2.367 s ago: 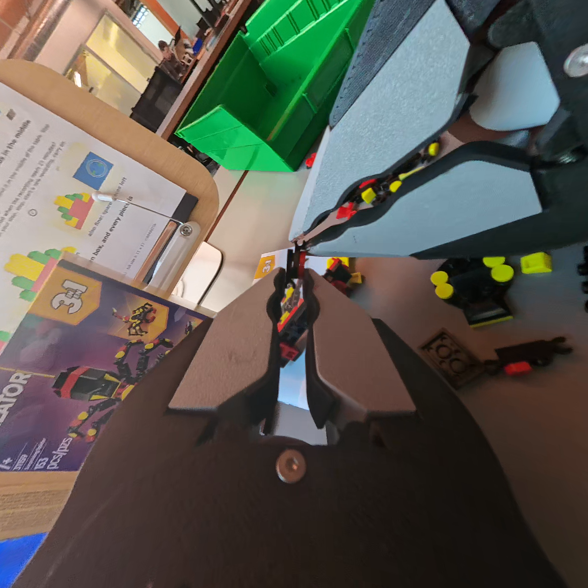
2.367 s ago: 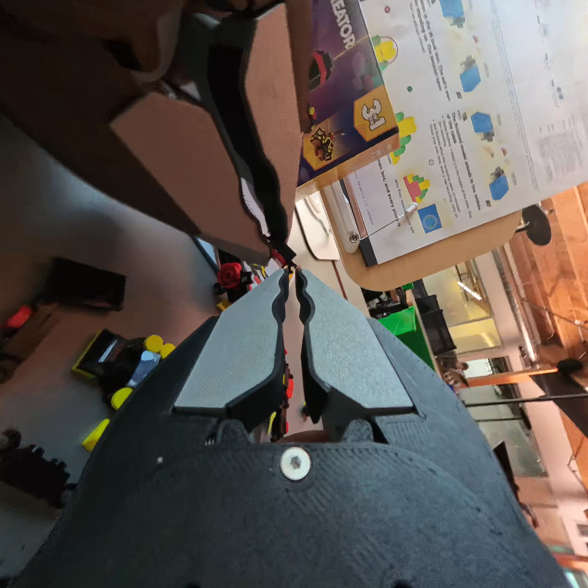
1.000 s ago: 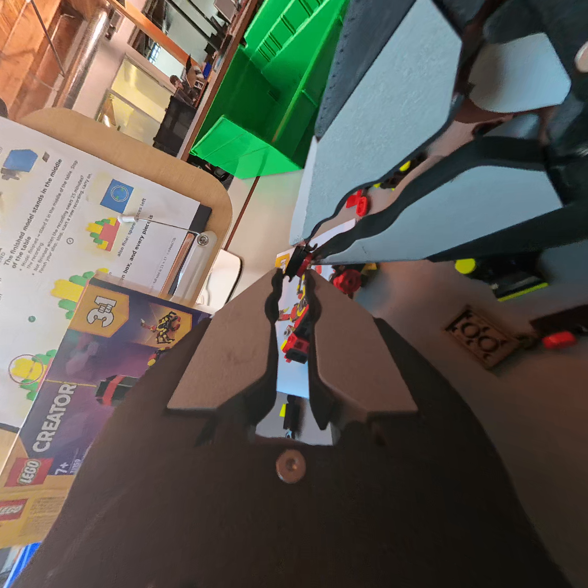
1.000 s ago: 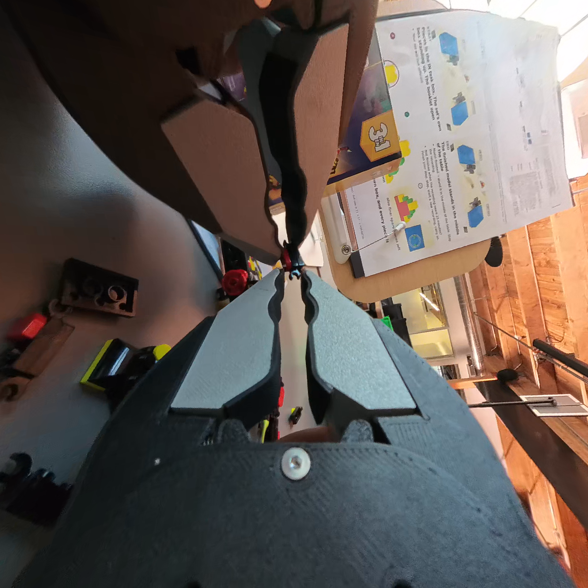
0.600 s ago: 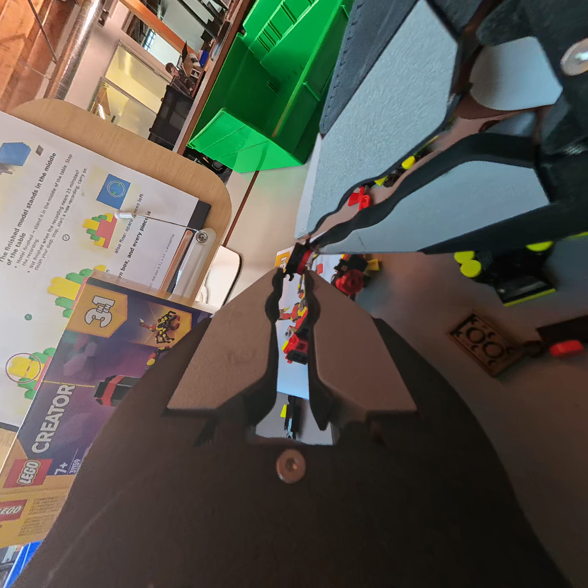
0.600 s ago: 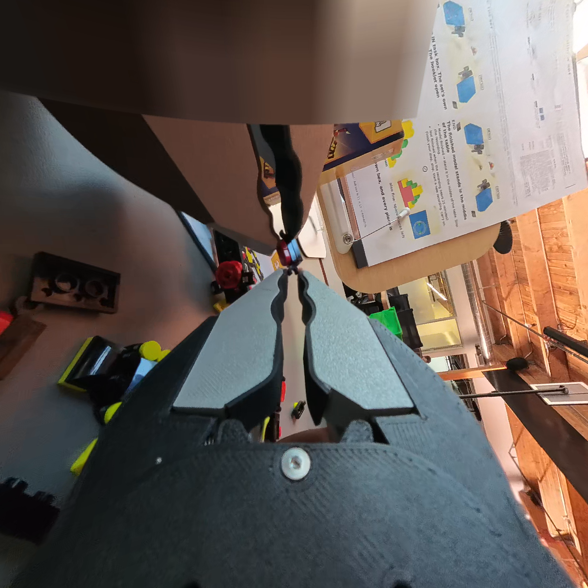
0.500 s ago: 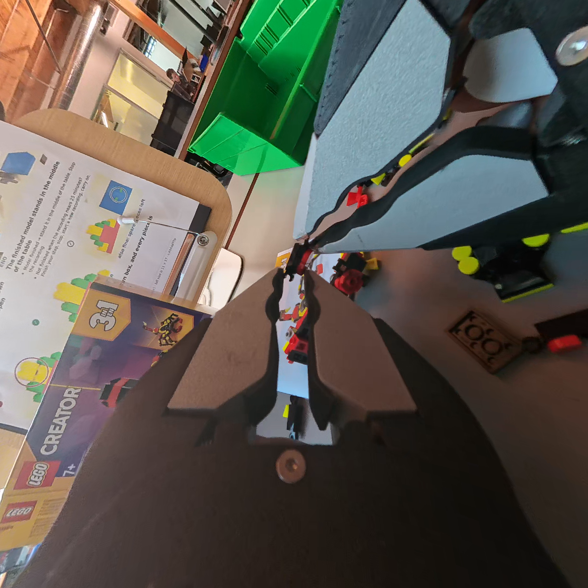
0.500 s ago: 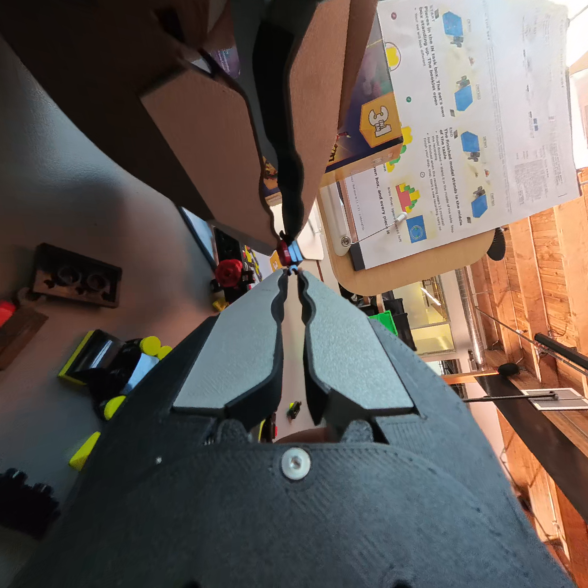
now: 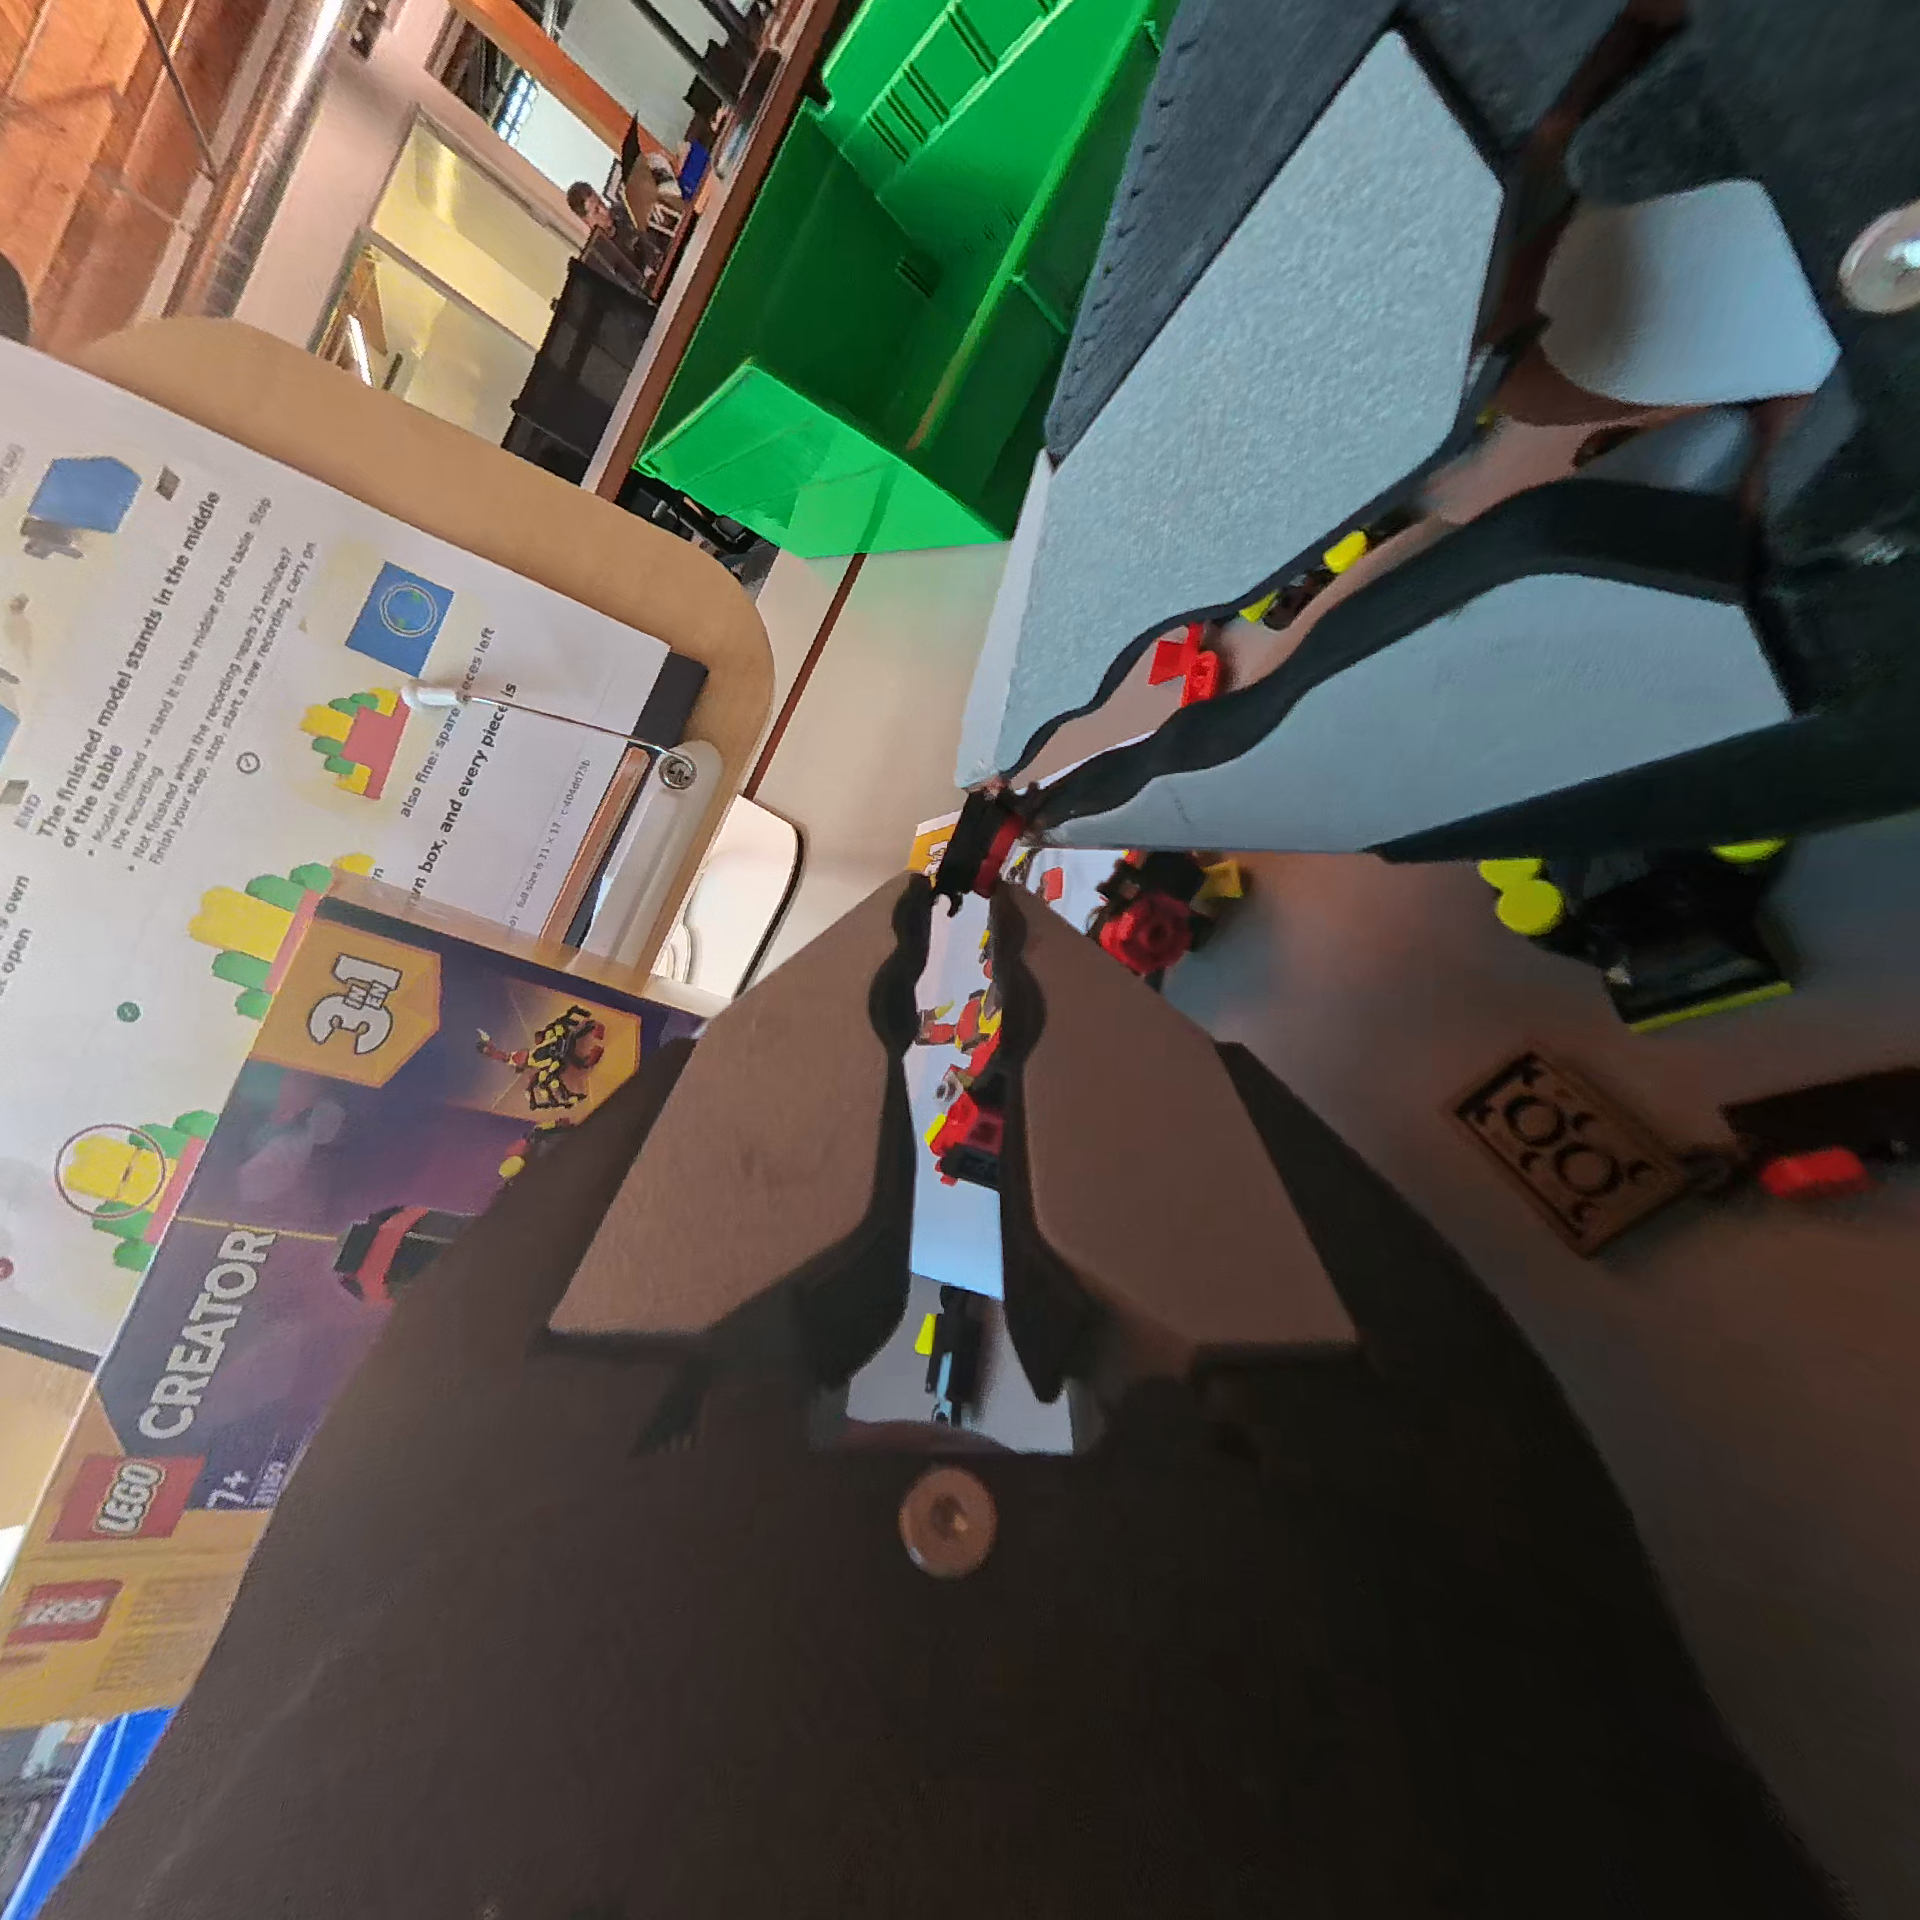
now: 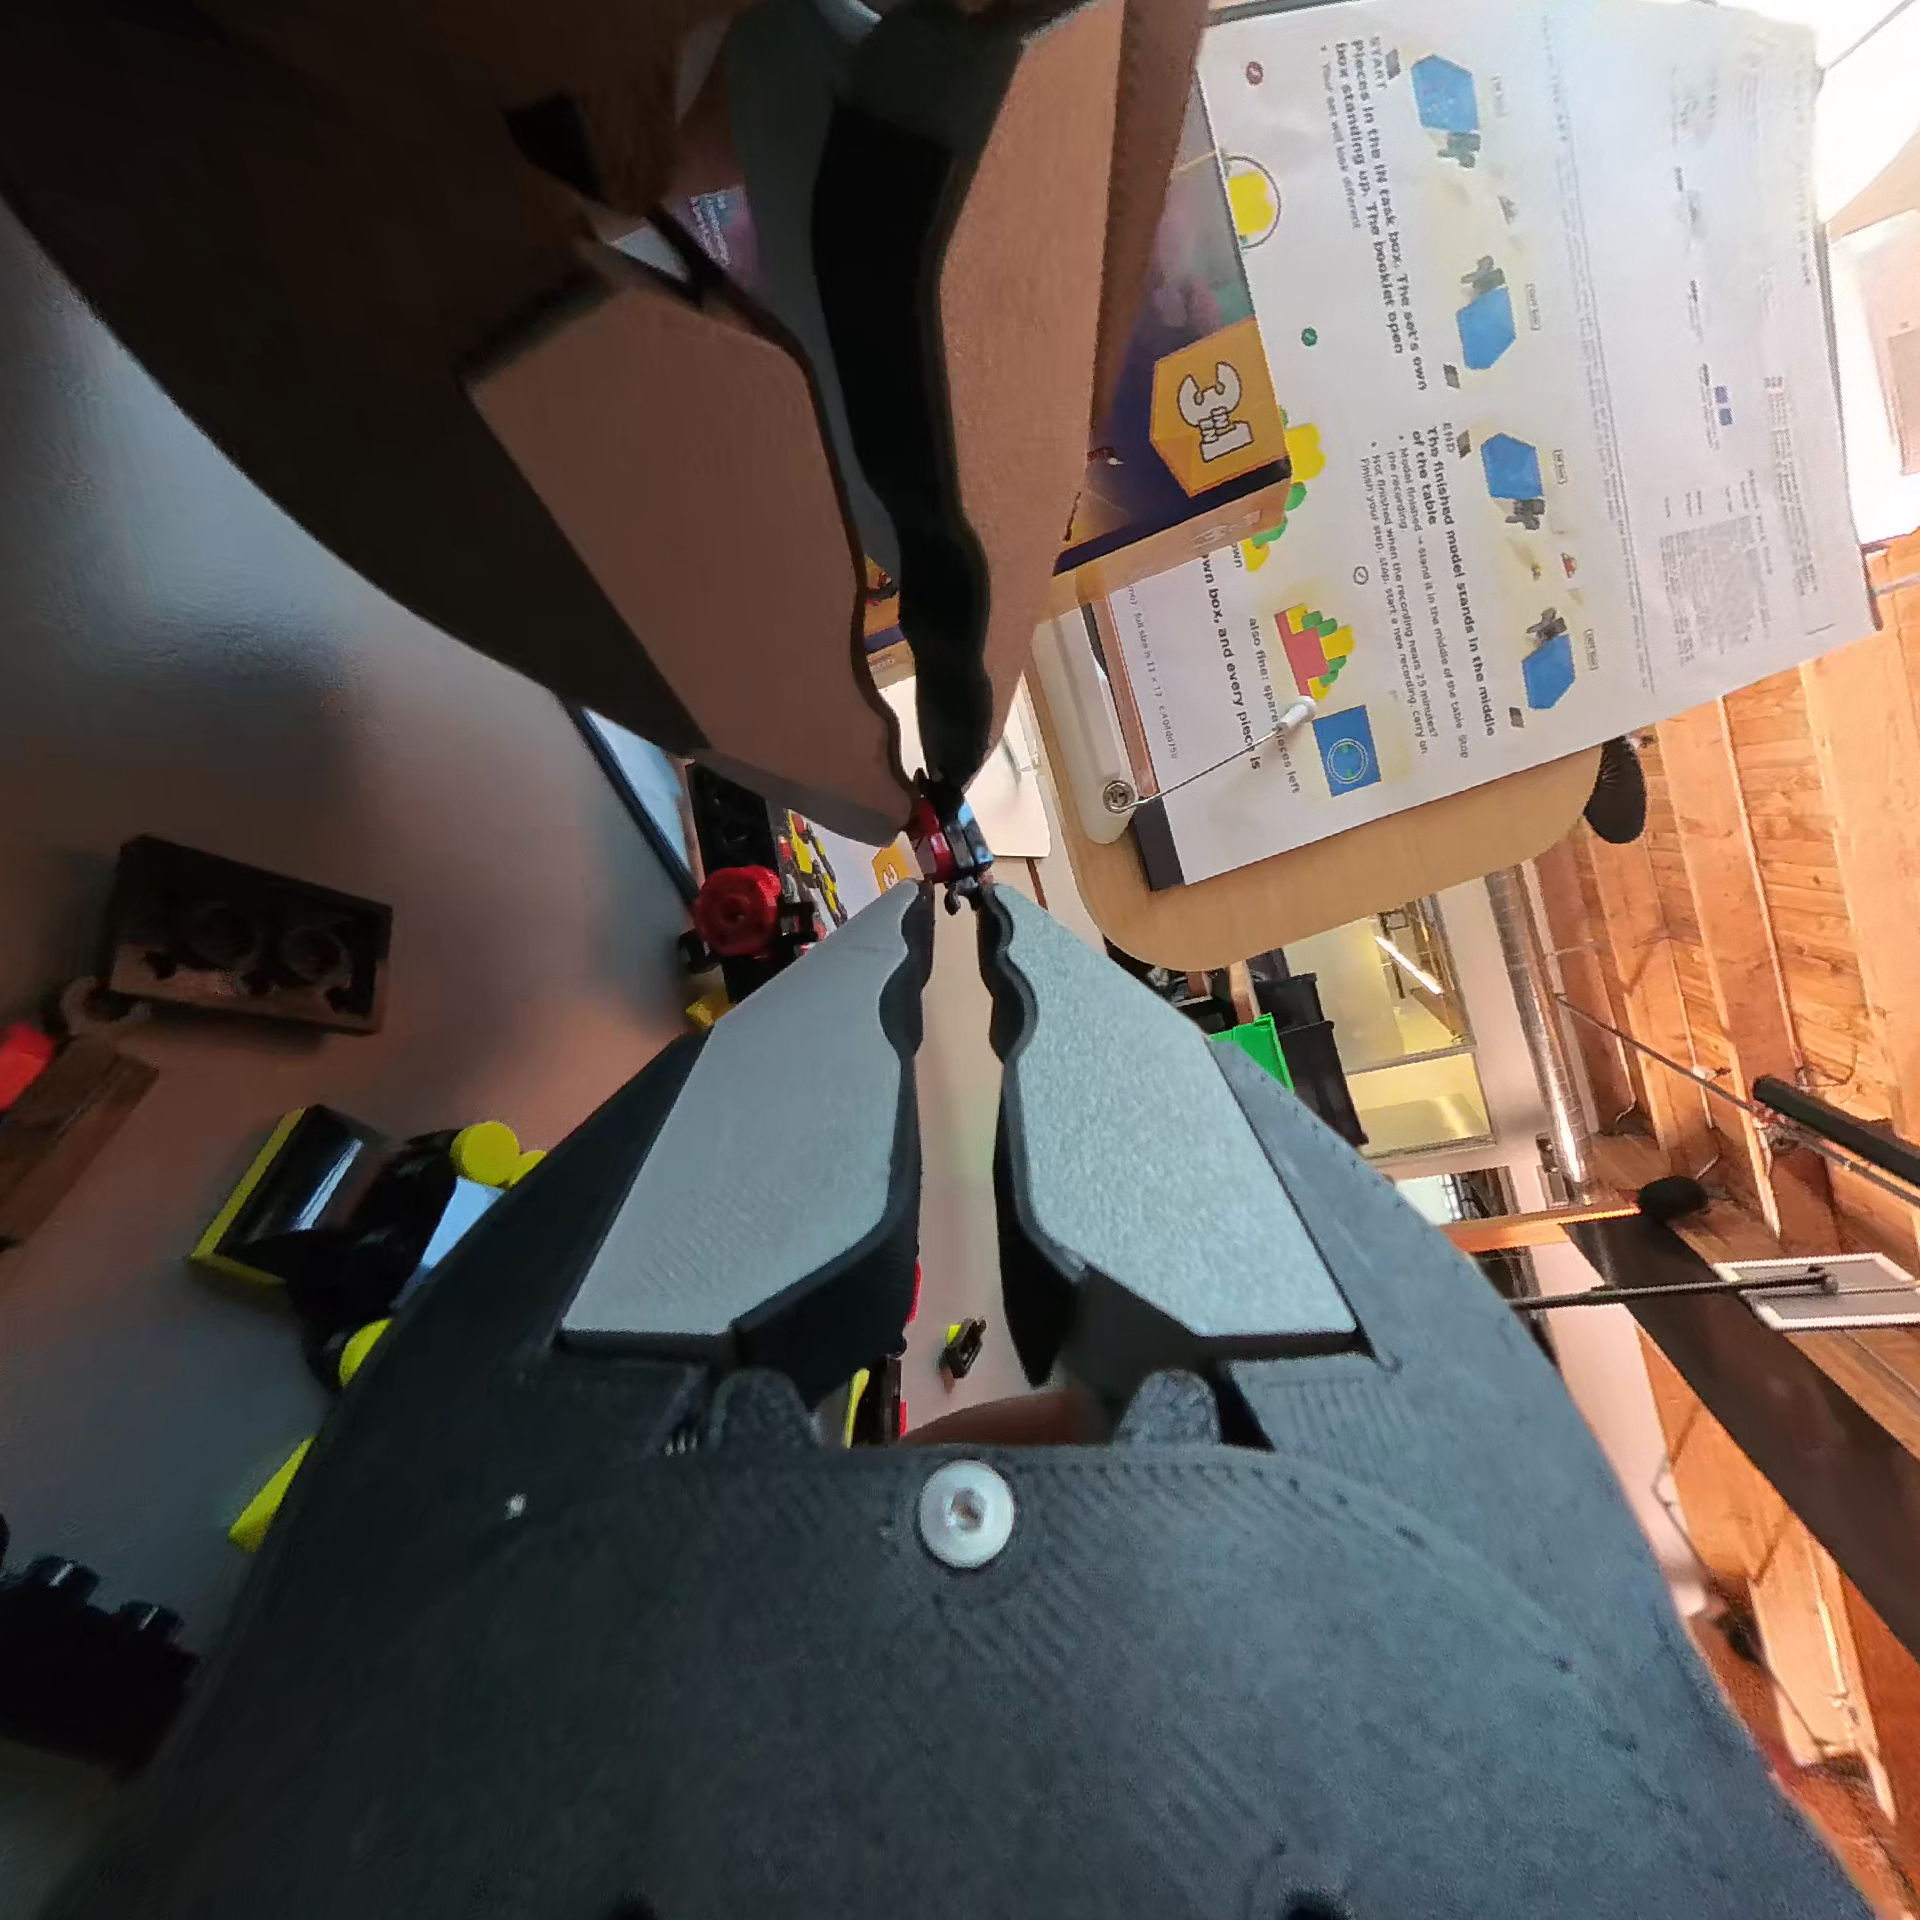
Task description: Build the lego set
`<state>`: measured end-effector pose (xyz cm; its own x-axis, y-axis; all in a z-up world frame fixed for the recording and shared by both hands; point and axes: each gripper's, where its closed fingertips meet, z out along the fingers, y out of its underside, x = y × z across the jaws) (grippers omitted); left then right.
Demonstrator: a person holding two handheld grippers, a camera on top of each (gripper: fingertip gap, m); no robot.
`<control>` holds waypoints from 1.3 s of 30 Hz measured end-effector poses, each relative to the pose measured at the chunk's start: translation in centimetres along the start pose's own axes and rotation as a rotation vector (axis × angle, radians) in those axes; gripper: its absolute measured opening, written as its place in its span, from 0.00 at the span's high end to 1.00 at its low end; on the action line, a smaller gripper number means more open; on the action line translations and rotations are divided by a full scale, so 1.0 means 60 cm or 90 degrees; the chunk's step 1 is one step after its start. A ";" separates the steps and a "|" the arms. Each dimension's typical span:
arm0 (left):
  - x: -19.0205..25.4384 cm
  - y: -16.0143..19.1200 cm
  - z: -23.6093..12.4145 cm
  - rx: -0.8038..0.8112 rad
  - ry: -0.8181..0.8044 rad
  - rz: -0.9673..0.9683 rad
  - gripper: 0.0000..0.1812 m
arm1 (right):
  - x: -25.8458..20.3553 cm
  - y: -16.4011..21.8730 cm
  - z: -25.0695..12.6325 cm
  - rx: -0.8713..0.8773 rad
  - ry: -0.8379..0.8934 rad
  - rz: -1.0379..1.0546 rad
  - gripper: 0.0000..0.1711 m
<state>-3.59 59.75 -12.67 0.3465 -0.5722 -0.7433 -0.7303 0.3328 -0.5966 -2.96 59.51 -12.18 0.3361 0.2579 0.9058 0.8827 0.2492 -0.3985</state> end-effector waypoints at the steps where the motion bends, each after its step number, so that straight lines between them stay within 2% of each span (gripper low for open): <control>1: -0.001 -0.001 0.000 -0.002 -0.001 -0.012 0.95 | 0.001 0.000 0.000 -0.003 0.001 0.010 0.97; 8: -0.003 -0.003 0.001 0.012 -0.004 -0.014 0.95 | 0.006 -0.003 -0.001 0.013 -0.006 0.043 0.97; 11: -0.001 -0.003 0.001 0.013 -0.011 0.022 0.95 | 0.000 -0.004 -0.006 0.032 -0.050 0.098 0.97; 14: 0.007 0.000 0.004 0.004 -0.006 0.046 0.96 | -0.010 -0.006 -0.010 0.045 -0.110 0.158 0.92; 16: 0.010 -0.003 0.004 0.017 0.005 0.045 0.96 | -0.009 -0.006 -0.014 0.054 -0.123 0.168 0.93; 20: 0.016 -0.008 -0.004 0.071 0.091 -0.079 0.96 | 0.008 -0.023 -0.034 0.139 -0.114 0.196 0.97; 23: 0.016 -0.029 -0.028 0.163 0.130 -0.081 0.96 | 0.016 -0.049 -0.056 0.229 -0.129 0.221 0.96; 27: 0.029 -0.037 -0.038 0.188 0.150 -0.054 0.96 | 0.020 -0.081 -0.084 0.320 -0.152 0.240 1.00; 31: 0.045 -0.051 -0.045 0.212 0.167 -0.033 0.96 | 0.011 -0.076 -0.083 0.309 -0.142 0.180 0.99; 36: 0.040 -0.051 -0.050 0.229 0.165 -0.032 0.96 | 0.028 -0.077 -0.110 0.367 -0.189 0.237 0.97; 39: 0.041 -0.053 -0.051 0.233 0.163 -0.028 0.96 | 0.024 -0.069 -0.112 0.363 -0.200 0.216 0.97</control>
<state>-2.20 55.02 -11.65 0.1820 -0.7437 -0.6432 -0.4457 0.5207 -0.7282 -3.93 52.56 -8.23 0.3745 0.6415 0.6695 0.4104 0.5328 -0.7401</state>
